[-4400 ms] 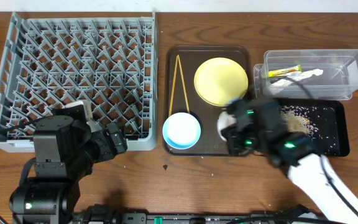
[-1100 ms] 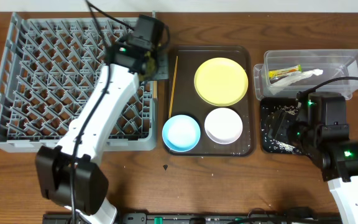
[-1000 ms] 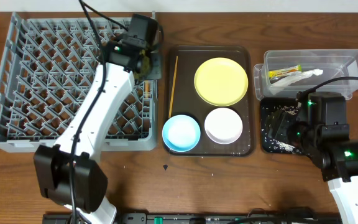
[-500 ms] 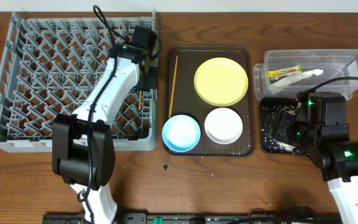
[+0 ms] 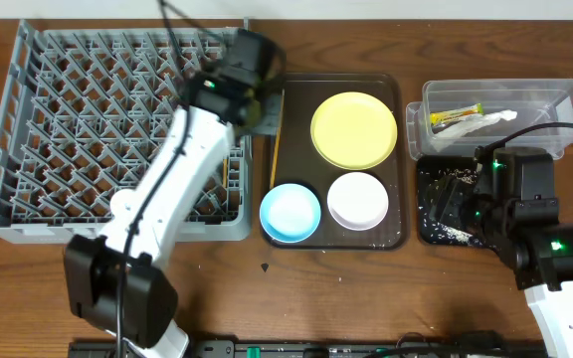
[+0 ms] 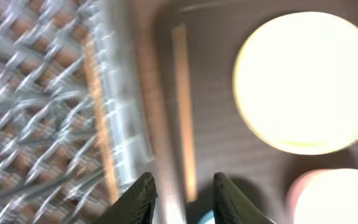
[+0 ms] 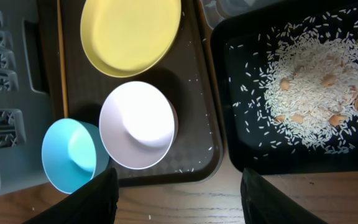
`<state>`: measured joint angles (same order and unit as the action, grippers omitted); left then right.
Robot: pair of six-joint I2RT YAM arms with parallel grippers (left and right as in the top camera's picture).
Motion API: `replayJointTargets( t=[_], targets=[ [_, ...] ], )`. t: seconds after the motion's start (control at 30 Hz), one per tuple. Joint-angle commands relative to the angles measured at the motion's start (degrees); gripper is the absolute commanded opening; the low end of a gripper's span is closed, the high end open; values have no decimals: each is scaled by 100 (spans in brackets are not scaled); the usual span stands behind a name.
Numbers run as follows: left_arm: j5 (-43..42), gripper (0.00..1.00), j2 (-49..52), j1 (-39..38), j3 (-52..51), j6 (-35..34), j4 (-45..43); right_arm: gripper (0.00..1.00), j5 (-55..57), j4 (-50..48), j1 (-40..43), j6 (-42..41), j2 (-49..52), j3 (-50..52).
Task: Sort waste into correct bins and load items into the dishwasher
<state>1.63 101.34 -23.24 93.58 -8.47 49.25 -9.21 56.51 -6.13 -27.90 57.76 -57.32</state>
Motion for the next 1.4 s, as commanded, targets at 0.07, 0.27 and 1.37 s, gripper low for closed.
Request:
replayJointTargets(
  t=[0.07,0.27,1.37],
  targets=[
    [612,32,671,-566,39,208,-378,61,-13,15,48,-13,0,-31],
    [857,32,1626,-568,39,208,-732,61,-31,52,46,-13,0,-31],
    [-136,36,2787,-570,46,157,-999,59,-55,203,44,-13,0,-31]
  ],
)
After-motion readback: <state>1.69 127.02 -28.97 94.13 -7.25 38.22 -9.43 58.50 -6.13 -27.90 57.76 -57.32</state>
